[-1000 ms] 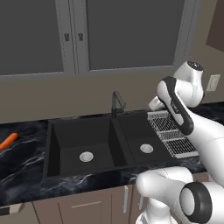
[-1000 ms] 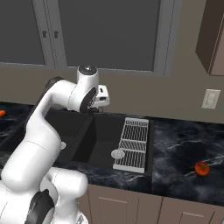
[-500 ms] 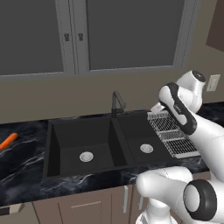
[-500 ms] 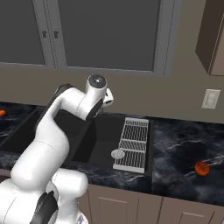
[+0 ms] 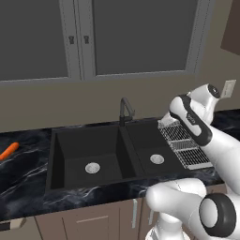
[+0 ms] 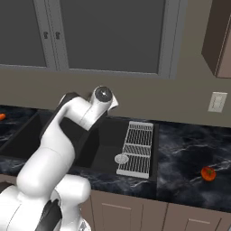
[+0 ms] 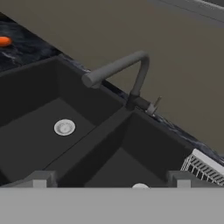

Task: Turn on the sink faucet. Then move the tomato from the counter to the sink. Turn off the sink. Move the vegetable from the sink to the pot next to the stove. Finally move the pot to the front right burner.

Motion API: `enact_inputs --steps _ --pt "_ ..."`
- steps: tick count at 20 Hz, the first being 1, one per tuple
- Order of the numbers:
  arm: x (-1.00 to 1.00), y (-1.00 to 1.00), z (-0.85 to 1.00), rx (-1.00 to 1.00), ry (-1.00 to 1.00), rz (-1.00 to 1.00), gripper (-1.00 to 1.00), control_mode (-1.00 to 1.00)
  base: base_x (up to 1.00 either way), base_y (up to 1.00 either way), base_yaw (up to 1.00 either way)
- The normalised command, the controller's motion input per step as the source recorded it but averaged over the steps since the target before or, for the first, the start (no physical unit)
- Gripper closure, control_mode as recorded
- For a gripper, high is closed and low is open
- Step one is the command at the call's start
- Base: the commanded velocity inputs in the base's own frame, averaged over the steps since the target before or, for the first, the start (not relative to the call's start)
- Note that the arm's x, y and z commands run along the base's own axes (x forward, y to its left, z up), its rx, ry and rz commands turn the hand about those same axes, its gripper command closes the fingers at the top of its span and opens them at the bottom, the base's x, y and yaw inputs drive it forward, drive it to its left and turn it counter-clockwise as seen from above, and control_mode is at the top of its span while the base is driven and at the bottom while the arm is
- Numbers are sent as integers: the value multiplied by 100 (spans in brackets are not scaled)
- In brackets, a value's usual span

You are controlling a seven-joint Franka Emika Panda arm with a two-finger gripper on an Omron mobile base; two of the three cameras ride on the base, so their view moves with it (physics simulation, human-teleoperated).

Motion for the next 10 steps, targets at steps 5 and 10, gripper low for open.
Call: enact_inputs --steps 5,10 --pt "6 0 -6 0 -4 8 -100 -100 0 0 0" --pt "35 0 -14 0 -7 11 -100 -100 0 0 0"
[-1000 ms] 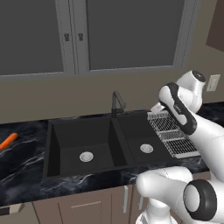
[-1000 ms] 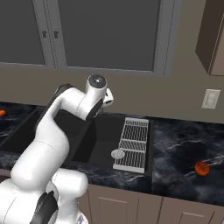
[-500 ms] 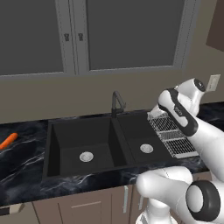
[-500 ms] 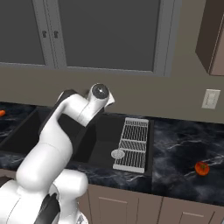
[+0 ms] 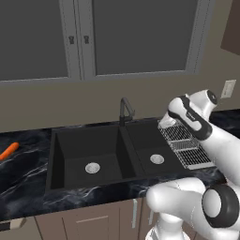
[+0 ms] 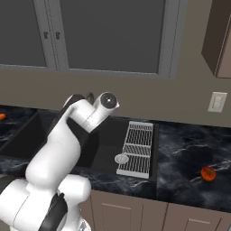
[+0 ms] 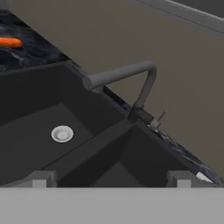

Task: Turn on the sink faucet. Then move the tomato from the counter to the sink. Turn off the sink. Move the vegetable from the sink to the pot next to the stove. Finally move the pot to the front right burner.

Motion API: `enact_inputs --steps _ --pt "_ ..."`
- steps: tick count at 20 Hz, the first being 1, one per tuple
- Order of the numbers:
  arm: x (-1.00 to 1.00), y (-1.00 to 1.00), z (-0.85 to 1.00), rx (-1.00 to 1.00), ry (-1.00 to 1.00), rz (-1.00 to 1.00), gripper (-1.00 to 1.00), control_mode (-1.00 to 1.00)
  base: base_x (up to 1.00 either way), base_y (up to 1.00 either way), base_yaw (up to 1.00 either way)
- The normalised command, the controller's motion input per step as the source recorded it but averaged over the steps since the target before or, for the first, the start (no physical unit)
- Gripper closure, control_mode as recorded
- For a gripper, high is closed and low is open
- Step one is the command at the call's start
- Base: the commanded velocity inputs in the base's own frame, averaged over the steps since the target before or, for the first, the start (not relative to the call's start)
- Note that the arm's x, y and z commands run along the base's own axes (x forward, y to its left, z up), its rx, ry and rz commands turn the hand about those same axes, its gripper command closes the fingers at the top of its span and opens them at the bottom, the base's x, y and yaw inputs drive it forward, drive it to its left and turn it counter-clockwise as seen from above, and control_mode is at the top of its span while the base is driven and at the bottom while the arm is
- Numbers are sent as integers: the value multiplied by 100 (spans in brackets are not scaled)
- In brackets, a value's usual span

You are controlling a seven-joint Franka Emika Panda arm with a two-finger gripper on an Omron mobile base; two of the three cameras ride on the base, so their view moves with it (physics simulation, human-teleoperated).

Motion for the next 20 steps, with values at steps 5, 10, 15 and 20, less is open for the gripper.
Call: enact_inputs --steps 5,10,15,20 --pt "29 0 -9 2 -5 10 -100 -100 0 0 0" --pt "34 3 -6 2 0 7 -100 -100 0 0 0" --pt "43 5 -22 2 -5 5 -100 -100 0 0 0" --pt "35 0 -26 3 -10 8 -100 -100 0 0 0"
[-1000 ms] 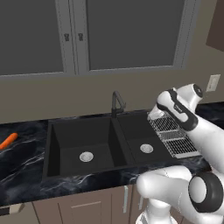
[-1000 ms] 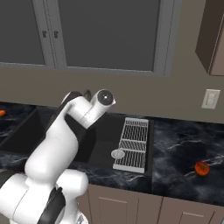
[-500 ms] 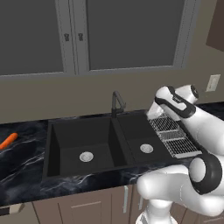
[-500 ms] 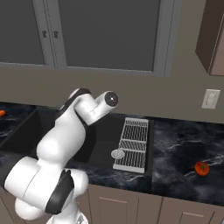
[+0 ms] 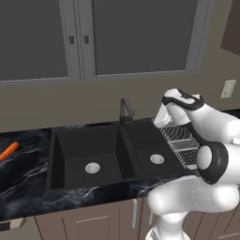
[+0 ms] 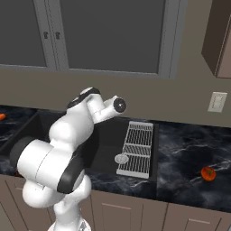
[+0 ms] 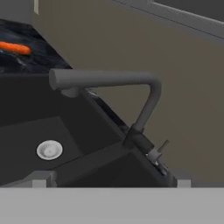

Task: Turn on the sink faucet. Then move the tomato from the counter to the sink. Turn off the sink. Move the vegetable from the sink to the pot next to the stove. Finally move the pot to the front right burner.

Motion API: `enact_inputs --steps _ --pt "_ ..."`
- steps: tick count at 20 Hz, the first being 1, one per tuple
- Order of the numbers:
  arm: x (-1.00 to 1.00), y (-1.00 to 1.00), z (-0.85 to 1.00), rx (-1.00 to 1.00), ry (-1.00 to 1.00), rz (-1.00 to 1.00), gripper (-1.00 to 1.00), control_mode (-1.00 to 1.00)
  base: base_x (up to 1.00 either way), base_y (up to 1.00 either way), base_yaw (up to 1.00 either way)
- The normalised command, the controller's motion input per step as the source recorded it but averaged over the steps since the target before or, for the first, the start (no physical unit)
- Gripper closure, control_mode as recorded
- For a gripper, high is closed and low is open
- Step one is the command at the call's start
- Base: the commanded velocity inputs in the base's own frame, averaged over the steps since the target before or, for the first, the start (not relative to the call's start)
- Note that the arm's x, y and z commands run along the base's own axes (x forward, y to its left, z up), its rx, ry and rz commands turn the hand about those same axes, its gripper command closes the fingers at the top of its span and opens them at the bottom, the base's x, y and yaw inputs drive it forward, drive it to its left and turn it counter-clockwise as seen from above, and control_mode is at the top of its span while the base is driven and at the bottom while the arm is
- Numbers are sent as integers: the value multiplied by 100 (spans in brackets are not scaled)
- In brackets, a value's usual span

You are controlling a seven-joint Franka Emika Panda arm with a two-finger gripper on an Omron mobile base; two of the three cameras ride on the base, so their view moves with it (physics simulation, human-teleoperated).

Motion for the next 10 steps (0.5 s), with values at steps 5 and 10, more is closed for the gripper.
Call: enact_inputs --steps 5,10 --pt "39 4 -20 4 -7 11 -100 -100 0 0 0" --pt "38 10 -15 5 -1 12 -100 -100 0 0 0"
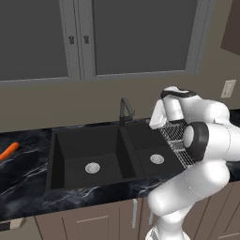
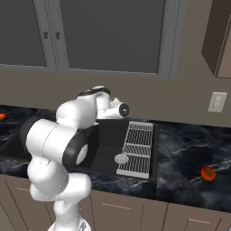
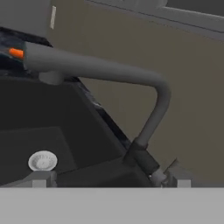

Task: Turn on the sink faucet. Then move the tomato from the counter to the sink. Turn off the sink. Move the vegetable from the sink to the pot next to the stove. Finally move the pot to the front right burner.

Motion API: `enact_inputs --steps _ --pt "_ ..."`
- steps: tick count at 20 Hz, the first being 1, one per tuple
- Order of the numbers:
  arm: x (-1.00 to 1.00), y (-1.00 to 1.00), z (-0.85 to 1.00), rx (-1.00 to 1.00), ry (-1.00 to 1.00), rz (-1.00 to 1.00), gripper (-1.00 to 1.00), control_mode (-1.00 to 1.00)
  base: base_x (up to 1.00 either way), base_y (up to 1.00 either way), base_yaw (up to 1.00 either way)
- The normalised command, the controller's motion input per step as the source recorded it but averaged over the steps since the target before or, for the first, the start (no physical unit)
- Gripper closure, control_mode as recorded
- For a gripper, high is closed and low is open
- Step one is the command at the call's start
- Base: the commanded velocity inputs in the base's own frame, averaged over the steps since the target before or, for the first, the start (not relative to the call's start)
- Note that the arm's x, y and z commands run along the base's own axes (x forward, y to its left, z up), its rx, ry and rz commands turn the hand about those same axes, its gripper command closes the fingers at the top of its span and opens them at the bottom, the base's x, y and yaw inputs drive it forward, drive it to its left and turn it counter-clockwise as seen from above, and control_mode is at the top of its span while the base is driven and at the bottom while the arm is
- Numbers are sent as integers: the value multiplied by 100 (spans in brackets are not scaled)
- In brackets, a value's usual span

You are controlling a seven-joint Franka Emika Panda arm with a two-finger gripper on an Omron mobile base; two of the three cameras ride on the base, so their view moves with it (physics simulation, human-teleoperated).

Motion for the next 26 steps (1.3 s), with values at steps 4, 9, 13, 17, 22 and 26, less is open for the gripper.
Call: enact_inputs --steps 4,9,13,17,22,26 --pt "34 11 -13 4 0 12 -100 -100 0 0 0" --pt "33 4 -8 4 0 15 -100 -100 0 0 0" --pt "32 4 -10 3 0 15 -100 -100 0 0 0" --pt "37 6 -13 2 0 13 -100 -100 0 0 0" --pt "43 9 -16 2 0 12 -100 -100 0 0 0" --pt "44 8 -17 2 0 10 -100 -100 0 0 0"
